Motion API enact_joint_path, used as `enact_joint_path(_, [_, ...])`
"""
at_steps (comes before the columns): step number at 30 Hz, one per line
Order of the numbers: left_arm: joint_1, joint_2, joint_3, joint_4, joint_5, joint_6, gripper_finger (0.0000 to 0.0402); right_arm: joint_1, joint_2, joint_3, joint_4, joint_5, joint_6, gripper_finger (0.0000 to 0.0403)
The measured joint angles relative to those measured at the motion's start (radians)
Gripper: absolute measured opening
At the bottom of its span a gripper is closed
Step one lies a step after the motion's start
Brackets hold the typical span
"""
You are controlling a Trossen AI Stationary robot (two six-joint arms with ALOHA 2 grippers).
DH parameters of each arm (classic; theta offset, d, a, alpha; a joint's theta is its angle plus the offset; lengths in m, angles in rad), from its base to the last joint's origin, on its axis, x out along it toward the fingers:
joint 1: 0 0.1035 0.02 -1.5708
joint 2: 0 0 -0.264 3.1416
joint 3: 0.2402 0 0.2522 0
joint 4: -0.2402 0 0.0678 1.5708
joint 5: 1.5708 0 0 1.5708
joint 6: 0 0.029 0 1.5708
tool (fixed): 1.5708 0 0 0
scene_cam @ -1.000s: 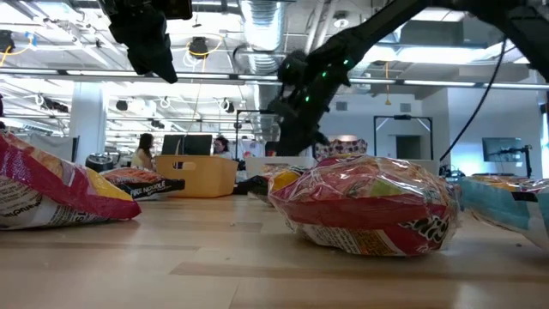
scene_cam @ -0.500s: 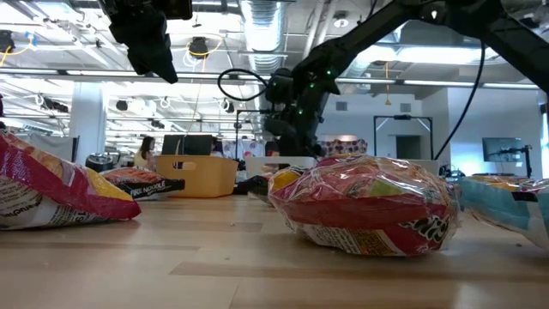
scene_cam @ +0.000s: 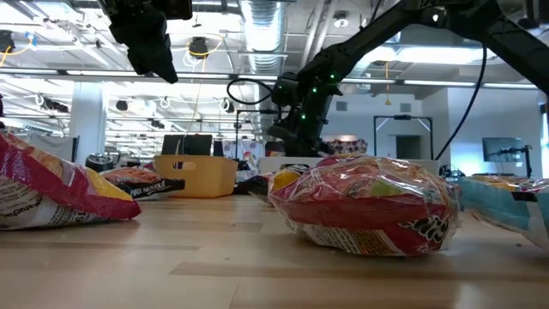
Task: Sort Maruchan noodles
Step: Put the red noodle pack into the white bin
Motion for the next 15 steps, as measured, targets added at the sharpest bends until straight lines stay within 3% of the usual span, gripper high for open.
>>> enact_joint_path(15, [0.000, 0.000, 0.000, -0.009, 0.000, 0.000, 0.0000, -0.003, 0.000, 0.011, 0.055, 0.018, -0.001, 0.0127])
